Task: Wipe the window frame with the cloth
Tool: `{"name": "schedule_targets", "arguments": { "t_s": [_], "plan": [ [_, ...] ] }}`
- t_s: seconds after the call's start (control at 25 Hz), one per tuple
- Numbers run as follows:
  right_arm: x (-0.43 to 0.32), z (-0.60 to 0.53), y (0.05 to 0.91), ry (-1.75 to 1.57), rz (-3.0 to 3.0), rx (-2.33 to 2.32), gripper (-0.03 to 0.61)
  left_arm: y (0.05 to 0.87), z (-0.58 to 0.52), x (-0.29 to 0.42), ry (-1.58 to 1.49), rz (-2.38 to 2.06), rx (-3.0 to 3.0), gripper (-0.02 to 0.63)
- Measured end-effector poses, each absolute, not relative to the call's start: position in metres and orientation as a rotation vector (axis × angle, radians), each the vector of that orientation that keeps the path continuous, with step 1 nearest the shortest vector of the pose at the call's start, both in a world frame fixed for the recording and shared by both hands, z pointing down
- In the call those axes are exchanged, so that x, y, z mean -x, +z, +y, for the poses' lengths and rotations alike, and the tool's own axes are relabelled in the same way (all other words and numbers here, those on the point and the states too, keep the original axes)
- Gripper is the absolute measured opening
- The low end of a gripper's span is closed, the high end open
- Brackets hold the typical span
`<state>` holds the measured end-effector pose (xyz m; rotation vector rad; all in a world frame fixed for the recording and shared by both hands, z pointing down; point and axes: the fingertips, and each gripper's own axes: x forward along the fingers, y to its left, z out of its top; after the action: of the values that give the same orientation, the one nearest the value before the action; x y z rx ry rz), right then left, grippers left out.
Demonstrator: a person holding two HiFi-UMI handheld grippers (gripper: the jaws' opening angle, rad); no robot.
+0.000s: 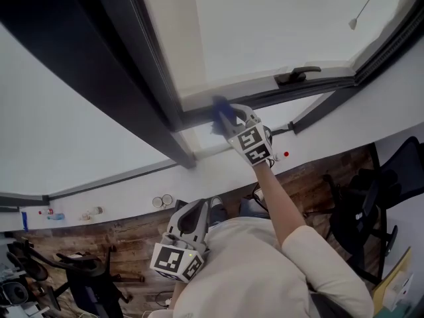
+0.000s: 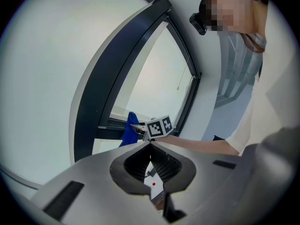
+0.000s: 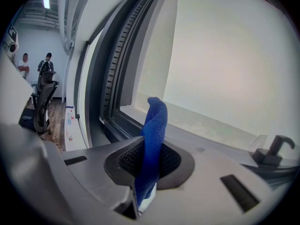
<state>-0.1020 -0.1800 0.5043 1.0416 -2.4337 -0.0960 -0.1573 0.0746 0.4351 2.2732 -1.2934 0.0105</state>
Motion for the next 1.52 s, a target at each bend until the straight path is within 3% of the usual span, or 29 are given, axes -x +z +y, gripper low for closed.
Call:
{"name": "schedule_targets", "arguments": {
  "t_s": [1.52],
  "plan": [
    [0.081,-0.187,0.507,-0.075,-2.407,-1.135,0.044,0.441,0.090,0.170,0.033,-1.350,-2.227,0.008]
  ]
}}
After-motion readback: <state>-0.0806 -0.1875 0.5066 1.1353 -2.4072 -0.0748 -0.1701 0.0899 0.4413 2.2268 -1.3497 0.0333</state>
